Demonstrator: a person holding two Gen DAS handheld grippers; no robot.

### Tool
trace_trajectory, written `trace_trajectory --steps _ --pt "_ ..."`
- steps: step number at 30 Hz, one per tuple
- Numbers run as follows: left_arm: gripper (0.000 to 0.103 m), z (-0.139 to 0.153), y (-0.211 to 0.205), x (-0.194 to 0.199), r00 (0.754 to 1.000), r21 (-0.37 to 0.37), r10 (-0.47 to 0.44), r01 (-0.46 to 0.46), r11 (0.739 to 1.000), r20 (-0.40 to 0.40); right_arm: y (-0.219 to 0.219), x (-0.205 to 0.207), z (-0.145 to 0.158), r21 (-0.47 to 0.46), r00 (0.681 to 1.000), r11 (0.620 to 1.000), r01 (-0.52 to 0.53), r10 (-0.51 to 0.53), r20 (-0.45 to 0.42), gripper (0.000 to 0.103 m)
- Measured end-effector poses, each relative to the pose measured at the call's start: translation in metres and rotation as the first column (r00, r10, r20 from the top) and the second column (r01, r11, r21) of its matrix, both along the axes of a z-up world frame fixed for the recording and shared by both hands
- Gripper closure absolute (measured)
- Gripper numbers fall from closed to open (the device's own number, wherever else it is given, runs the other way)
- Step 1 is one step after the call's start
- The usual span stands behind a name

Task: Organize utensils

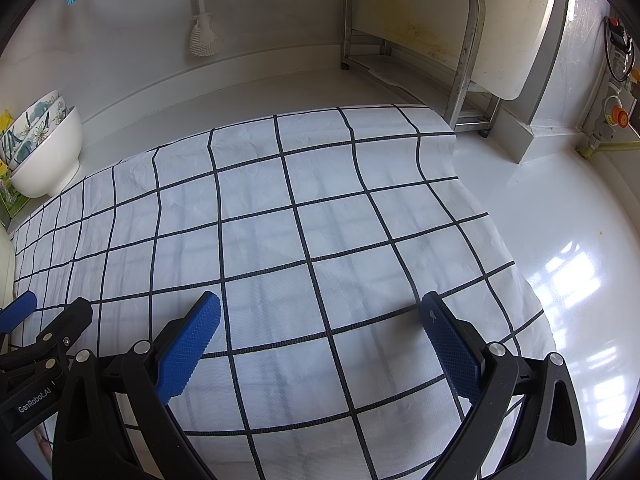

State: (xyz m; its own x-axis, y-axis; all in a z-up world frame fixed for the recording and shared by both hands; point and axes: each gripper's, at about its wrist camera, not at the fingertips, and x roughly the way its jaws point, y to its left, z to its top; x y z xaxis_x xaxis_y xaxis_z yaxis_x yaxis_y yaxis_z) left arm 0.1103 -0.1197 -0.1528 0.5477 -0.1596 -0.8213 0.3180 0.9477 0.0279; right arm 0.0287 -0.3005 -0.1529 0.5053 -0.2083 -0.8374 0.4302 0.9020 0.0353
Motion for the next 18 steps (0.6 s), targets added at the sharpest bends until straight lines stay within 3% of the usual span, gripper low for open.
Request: trace_trajectory --steps 18 --pt "0.005 0.0004 0.0021 -0.0006 1.000 0.005 -0.009 0.009 1.000 -0.015 0.0000 -0.0007 0.0007 0.000 1.000 1.000 0.000 0.000 -0.001 0.008"
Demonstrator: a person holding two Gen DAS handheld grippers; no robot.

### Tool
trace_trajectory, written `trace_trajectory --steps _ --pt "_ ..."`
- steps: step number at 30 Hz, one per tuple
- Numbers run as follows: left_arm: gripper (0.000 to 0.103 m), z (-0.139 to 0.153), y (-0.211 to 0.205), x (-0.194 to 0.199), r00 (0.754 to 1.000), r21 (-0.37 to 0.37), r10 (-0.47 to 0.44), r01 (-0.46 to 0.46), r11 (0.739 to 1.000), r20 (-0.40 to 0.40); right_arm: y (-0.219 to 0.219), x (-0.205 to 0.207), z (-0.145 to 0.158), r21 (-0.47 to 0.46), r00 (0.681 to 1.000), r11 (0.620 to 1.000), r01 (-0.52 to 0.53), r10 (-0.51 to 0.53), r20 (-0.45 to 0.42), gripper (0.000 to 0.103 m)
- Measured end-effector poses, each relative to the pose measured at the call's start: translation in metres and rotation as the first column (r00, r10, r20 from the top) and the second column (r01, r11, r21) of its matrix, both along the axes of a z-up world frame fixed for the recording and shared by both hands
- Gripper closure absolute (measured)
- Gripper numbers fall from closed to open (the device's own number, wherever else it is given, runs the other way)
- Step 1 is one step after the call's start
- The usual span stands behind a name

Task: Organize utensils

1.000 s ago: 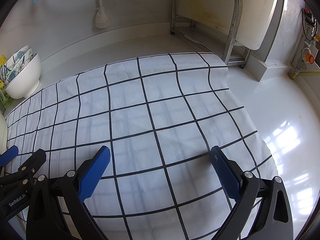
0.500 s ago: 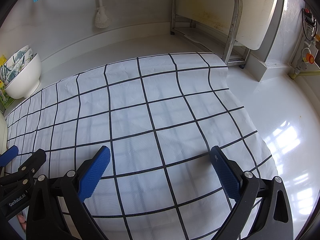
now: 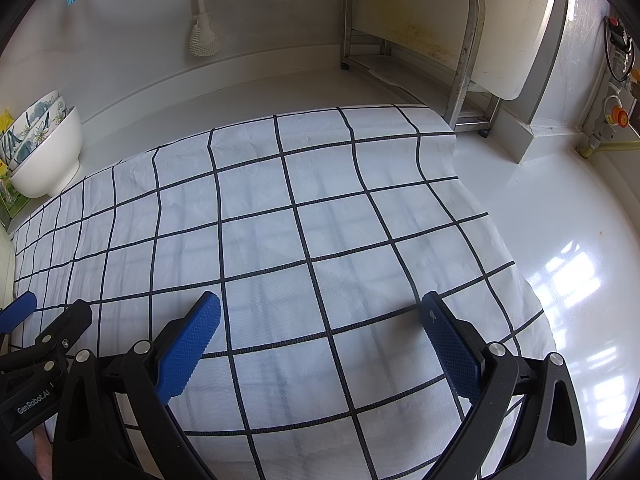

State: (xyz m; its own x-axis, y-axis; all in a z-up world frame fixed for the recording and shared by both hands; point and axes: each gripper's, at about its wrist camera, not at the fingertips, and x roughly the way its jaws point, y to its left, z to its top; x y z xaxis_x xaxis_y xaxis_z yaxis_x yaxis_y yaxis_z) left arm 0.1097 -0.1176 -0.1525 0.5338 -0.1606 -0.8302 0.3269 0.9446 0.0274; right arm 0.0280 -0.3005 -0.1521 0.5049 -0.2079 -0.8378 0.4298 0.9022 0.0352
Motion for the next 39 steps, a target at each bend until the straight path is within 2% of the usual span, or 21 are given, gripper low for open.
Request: trace_trajectory --steps 4,6,8,10,12,15,19,28,39 --pt "0.006 0.010 0.006 -0.007 1.000 0.027 0.019 -0.019 0.999 -0.001 0.000 0.000 0.001 0.005 1.000 1.000 -0.018 0.018 -0.008 0.008" --pt "0.006 0.024 0.009 -0.014 1.000 0.000 0.010 -0.010 1.000 0.005 -0.001 -0.001 0.001 0.014 1.000 1.000 -0.024 0.025 -0.011 0.008" --pt "0.006 0.040 0.013 -0.021 1.000 -0.070 -0.007 0.006 0.998 -0.020 0.001 -0.007 0.005 0.037 1.000 0.999 -0.023 0.023 -0.005 0.008" --pt "0.006 0.058 0.017 -0.027 0.999 -0.064 0.034 -0.034 0.997 -0.007 0.003 -0.014 0.016 0.067 1.000 0.998 -0.022 0.021 0.017 0.008" --pt "0.006 0.075 0.019 -0.032 0.999 -0.074 0.044 -0.045 0.996 -0.011 0.007 -0.024 0.031 0.058 0.999 0.998 -0.025 0.023 0.034 0.008" --pt "0.006 0.094 0.019 -0.041 0.999 -0.045 0.050 -0.051 0.998 -0.022 0.015 -0.037 0.052 0.016 0.999 0.999 -0.035 0.035 0.028 0.008" --pt "0.006 0.113 0.019 -0.055 0.999 0.006 0.040 -0.040 0.999 -0.012 0.026 -0.055 0.080 0.013 0.997 0.998 -0.060 0.060 0.040 0.008" --pt "0.006 0.135 0.034 -0.071 0.999 0.014 0.051 -0.050 0.999 -0.020 0.039 -0.075 0.125 -0.002 0.995 0.996 -0.084 0.084 0.062 0.008" --pt "0.006 0.143 0.039 -0.076 0.998 0.010 0.066 -0.066 0.998 -0.020 0.047 -0.077 0.133 -0.015 0.993 0.994 -0.105 0.106 0.059 0.008"
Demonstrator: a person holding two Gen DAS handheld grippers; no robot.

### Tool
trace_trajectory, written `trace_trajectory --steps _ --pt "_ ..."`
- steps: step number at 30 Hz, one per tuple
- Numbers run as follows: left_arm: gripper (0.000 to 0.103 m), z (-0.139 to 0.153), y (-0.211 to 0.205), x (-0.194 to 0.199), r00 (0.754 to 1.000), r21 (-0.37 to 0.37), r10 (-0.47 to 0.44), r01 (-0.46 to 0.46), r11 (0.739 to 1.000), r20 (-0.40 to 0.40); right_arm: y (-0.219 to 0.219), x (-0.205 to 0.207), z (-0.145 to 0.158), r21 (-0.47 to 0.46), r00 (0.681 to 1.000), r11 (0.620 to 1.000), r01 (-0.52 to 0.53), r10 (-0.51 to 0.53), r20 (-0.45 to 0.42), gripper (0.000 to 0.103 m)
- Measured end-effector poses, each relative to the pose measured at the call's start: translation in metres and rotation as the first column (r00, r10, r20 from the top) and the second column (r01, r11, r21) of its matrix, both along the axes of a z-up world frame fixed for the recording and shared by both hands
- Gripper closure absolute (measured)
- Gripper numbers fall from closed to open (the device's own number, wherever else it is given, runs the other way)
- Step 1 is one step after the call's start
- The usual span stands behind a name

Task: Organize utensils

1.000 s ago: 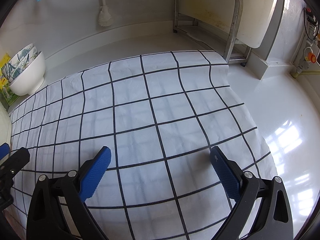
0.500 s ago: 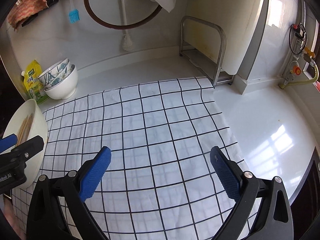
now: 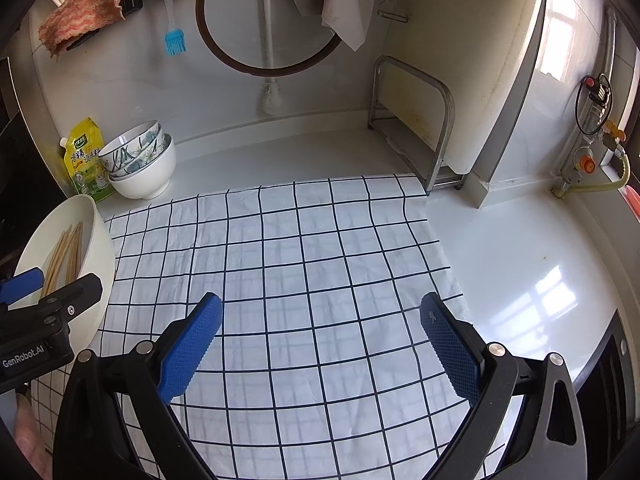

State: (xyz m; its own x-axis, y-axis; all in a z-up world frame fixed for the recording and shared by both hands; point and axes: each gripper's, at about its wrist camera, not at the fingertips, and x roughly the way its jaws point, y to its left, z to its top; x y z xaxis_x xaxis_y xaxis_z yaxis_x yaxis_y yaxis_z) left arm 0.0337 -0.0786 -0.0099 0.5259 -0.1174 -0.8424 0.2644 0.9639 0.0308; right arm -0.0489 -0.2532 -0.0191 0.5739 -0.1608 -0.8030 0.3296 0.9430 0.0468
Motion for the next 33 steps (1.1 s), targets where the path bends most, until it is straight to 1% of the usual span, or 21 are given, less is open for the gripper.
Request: trace_trajectory --steps 12,18,33 --pt "0.006 0.0019 -0.0014 -0.0004 1.000 -0.003 -0.008 0.008 1.000 -0.008 -0.0009 0.0005 0.0020 0.000 1.000 1.000 0.008 -0.008 0.008 0.008" --pt "0.006 0.0033 -0.0025 -0.0007 1.000 0.004 -0.017 0.017 1.000 0.002 -0.0017 0.0008 0.0023 0.002 1.000 1.000 0.012 -0.012 0.013 0.008" --pt "0.006 0.0003 -0.0012 0.0027 1.000 0.012 -0.014 0.014 1.000 -0.003 -0.0025 0.0029 0.0026 0.004 1.000 1.000 0.018 -0.018 0.017 0.008"
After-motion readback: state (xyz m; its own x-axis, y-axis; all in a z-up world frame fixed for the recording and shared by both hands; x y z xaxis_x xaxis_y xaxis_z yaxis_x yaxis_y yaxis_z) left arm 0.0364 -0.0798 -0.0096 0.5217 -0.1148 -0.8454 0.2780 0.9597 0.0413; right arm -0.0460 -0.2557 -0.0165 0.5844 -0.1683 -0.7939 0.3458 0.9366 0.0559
